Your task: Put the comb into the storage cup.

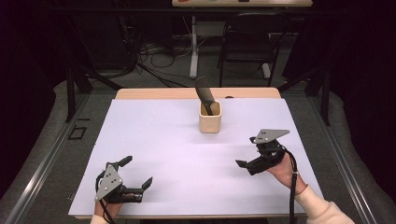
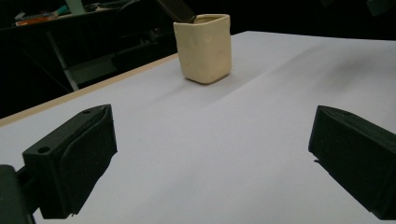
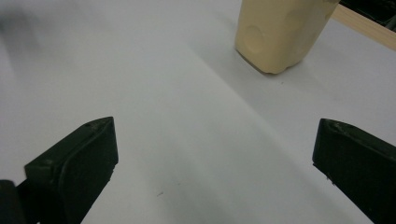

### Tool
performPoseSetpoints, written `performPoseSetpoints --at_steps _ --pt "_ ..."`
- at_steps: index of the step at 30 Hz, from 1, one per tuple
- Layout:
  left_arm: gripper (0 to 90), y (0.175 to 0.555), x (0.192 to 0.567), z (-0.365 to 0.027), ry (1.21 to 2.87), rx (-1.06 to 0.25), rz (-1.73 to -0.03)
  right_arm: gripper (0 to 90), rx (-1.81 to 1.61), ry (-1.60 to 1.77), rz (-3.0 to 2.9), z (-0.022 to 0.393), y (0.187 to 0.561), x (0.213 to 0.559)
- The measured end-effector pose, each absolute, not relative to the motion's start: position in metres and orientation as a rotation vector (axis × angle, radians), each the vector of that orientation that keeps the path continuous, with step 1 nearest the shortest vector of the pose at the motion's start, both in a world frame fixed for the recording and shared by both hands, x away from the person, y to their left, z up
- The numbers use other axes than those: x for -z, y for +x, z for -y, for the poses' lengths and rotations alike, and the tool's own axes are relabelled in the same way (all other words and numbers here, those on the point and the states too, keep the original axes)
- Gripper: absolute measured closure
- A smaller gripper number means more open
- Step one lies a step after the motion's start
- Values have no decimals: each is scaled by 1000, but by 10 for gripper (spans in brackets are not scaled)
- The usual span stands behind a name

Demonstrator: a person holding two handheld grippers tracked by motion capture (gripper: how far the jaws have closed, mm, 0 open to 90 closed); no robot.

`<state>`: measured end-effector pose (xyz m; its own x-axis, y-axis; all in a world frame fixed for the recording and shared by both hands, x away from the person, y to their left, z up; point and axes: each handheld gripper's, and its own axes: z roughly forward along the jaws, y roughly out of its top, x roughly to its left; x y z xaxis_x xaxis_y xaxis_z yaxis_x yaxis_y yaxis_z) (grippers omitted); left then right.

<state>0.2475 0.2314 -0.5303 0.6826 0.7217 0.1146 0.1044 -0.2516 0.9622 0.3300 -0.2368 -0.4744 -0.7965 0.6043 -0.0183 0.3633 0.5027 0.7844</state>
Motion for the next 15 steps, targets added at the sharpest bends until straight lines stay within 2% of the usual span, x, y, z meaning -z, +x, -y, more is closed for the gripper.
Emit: performPoseSetpoints --at_steps 15 --pt "9 247 530 -232 1751 -674 -665 0 -1161 846 -2436 252 306 502"
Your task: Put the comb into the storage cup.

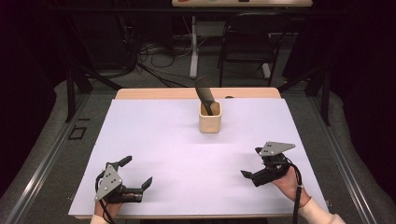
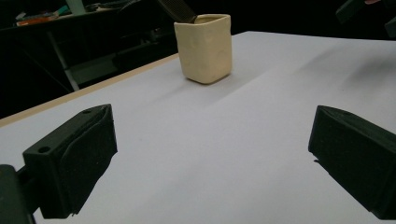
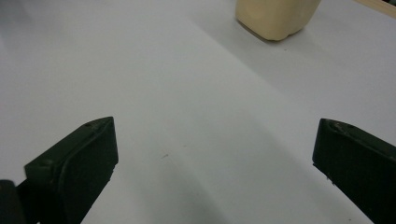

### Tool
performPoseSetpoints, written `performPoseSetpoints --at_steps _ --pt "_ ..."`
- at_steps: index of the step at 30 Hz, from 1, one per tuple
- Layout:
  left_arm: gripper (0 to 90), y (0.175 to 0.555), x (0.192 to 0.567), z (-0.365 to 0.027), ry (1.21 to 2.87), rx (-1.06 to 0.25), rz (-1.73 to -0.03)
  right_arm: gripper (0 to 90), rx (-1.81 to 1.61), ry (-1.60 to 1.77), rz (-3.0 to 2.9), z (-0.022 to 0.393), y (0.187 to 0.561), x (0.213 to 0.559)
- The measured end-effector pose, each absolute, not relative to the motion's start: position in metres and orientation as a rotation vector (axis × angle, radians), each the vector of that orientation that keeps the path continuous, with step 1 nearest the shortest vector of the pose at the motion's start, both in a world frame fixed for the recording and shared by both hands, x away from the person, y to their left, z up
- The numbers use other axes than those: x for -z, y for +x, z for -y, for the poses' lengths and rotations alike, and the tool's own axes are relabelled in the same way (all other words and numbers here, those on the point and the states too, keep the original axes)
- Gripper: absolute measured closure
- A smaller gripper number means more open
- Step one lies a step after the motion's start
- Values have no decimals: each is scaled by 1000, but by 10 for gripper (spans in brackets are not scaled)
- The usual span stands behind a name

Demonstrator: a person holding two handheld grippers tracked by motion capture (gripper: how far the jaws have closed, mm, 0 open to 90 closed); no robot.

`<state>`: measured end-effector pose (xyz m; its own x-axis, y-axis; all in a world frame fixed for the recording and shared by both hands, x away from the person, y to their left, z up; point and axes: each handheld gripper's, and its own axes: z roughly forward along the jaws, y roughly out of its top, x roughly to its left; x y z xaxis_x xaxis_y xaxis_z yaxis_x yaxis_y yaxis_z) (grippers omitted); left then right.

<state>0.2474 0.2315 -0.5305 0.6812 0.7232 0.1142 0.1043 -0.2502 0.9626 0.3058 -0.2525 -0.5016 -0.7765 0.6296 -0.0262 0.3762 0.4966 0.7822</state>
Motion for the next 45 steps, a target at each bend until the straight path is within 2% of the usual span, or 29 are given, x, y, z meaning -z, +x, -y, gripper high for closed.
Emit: performPoseSetpoints --at_steps 19,45 --pt "7 248 531 -232 1752 -670 -672 0 -1172 856 -2372 267 279 526" --pt "1 250 532 -231 1768 -654 -678 0 -1170 809 -2323 276 253 525"
